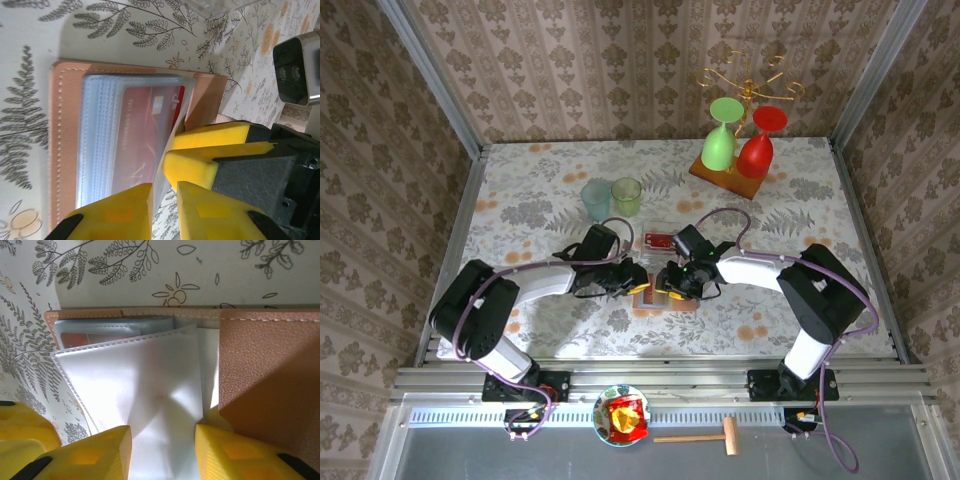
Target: Take the credit cards out of the card holder
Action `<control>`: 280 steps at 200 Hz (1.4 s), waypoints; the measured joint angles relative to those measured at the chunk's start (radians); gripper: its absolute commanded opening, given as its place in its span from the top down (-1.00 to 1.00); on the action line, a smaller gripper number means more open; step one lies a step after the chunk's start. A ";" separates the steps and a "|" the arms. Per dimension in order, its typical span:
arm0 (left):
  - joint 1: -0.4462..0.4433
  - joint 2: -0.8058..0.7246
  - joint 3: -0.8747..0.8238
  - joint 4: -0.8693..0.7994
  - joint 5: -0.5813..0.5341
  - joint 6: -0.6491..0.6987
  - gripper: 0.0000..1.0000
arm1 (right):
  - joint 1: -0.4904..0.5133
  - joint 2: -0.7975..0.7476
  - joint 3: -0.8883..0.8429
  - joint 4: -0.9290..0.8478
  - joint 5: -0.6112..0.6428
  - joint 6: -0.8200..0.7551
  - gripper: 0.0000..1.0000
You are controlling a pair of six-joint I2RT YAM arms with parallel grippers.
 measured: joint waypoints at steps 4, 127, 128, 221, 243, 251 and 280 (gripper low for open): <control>-0.001 0.006 0.000 0.007 0.001 -0.005 0.59 | 0.000 -0.001 -0.002 0.003 0.000 0.001 0.22; -0.024 0.076 0.010 0.053 0.021 -0.049 0.59 | -0.001 -0.043 -0.038 0.040 0.000 0.029 0.23; -0.025 0.076 0.010 0.053 0.022 -0.049 0.59 | -0.002 -0.045 -0.038 0.039 0.000 0.029 0.23; -0.027 0.076 0.103 0.022 0.047 -0.040 0.44 | -0.060 -0.207 -0.038 -0.092 0.055 -0.011 0.20; -0.040 0.076 0.139 0.000 0.052 -0.032 0.37 | -0.072 -0.233 -0.038 -0.153 0.100 -0.041 0.19; -0.047 0.077 0.154 -0.003 0.057 -0.029 0.35 | -0.074 -0.240 -0.038 -0.177 0.117 -0.053 0.19; -0.071 0.114 0.211 -0.004 0.074 -0.021 0.29 | -0.083 -0.260 -0.039 -0.233 0.156 -0.082 0.19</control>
